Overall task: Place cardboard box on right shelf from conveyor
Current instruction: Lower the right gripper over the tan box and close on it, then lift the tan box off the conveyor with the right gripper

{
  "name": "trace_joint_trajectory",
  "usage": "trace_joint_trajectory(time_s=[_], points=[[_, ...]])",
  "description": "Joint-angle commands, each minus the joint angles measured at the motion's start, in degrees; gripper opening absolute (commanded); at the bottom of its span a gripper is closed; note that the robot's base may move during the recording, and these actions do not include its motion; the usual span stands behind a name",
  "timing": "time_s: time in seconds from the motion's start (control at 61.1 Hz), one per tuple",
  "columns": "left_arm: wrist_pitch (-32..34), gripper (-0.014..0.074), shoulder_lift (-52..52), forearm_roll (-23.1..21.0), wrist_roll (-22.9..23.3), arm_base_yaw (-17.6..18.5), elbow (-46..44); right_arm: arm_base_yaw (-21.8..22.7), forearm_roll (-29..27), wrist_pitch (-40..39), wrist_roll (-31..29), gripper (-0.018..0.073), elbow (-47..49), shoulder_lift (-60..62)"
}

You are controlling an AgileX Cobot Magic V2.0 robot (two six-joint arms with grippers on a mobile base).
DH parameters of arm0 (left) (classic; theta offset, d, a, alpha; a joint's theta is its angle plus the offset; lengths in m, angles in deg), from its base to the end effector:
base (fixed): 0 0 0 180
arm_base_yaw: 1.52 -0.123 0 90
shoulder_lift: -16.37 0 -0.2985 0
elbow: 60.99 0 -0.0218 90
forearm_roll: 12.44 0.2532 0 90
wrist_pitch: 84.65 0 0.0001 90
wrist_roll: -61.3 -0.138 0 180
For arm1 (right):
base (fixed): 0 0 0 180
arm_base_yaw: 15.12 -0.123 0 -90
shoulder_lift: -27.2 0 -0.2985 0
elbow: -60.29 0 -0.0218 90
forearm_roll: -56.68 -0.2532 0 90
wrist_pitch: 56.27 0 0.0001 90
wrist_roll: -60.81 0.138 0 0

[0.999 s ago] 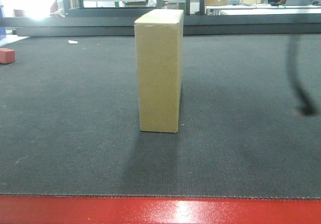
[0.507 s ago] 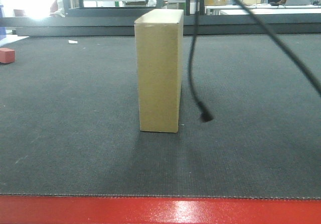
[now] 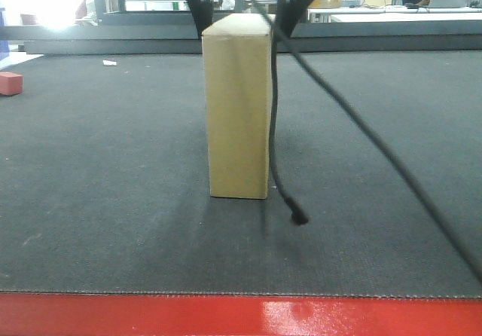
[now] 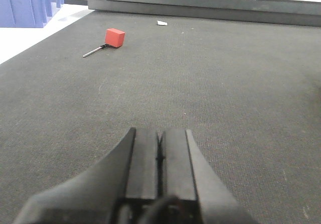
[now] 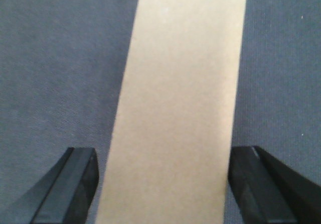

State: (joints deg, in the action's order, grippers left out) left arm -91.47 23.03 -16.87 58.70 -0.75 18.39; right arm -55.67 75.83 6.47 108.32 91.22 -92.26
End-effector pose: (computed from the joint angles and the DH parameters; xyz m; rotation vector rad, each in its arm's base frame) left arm 0.0924 -0.0025 0.1899 -0.0075 1.6205 -0.0420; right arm 0.3798 0.2720 0.2969 0.0559 2.5515 0.1427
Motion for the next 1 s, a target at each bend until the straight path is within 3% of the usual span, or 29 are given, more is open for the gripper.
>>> trace_joint_trajectory(time_s=[0.0, 0.18, 0.376, 0.442, 0.622, 0.851, 0.982], points=[[4.9, -0.0116, -0.7, -0.3, 0.0, -0.1, 0.6, 0.1, 2.4, -0.9, 0.4, 0.0623, 2.1, 2.3], [4.9, -0.0116, -0.7, -0.3, 0.0, -0.1, 0.6, 0.4, 1.9, -0.9, 0.4, 0.0575, 1.8, 1.7], [4.9, -0.0116, -0.7, -0.3, 0.0, -0.1, 0.6, 2.0, 0.0, -1.6, 0.0, 0.0265, 2.0, 2.8], [4.9, -0.0116, -0.7, -0.3, 0.0, -0.1, 0.6, 2.7, -0.7, -1.9, -1.8, 0.0208, 2.0, 3.8], [4.9, -0.0116, -0.7, -0.3, 0.0, -0.1, 0.6, 5.3, -5.3, -4.0, -14.1, 0.0193, 2.0, 7.3], [4.9, -0.0116, -0.7, -0.3, 0.0, -0.1, 0.6, 10.4, -17.0, -5.4, -34.8, 0.0193, -0.6, 13.2], [4.9, -0.0116, -0.7, -0.3, 0.0, -0.1, 0.6, 13.9, -20.0, -6.1, -41.1, 0.0193, -6.3, 17.9]])
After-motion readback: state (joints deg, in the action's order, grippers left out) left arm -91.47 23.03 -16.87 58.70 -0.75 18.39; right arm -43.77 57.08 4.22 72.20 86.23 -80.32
